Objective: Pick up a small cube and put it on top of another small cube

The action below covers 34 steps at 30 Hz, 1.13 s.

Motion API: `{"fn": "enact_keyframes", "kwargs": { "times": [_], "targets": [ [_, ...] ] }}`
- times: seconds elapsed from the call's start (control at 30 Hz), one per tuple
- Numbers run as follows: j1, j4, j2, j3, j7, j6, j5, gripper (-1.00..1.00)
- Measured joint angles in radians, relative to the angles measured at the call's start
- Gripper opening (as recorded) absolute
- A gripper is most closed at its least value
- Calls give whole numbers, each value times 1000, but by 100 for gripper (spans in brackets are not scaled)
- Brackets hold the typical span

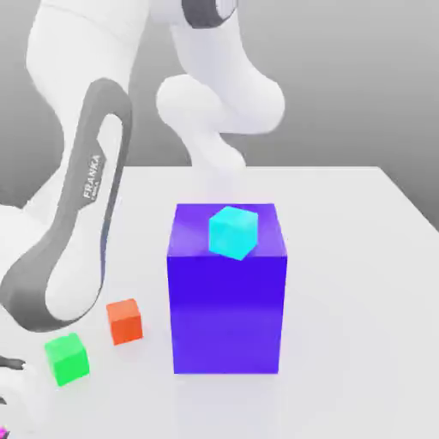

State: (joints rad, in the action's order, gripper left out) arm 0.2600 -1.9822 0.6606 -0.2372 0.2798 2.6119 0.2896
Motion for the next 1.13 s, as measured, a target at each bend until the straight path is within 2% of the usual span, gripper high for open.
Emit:
{"fn": "enact_keyframes", "kwargs": {
  "times": [0.2,0.33,0.83,1.03,1.07,1.13],
  "targets": [
    [0,1,3,0,-3,0,3,-100],
    [-30,-39,-118,-41,11,-81,-40,-100],
    [15,-568,-586,-57,-602,7,-256,-100],
    [53,-602,-454,1,-742,169,-152,-100],
    [60,-601,-434,11,-753,187,-137,100],
    [60,-601,-434,11,-753,187,-137,100]
  ]
}}
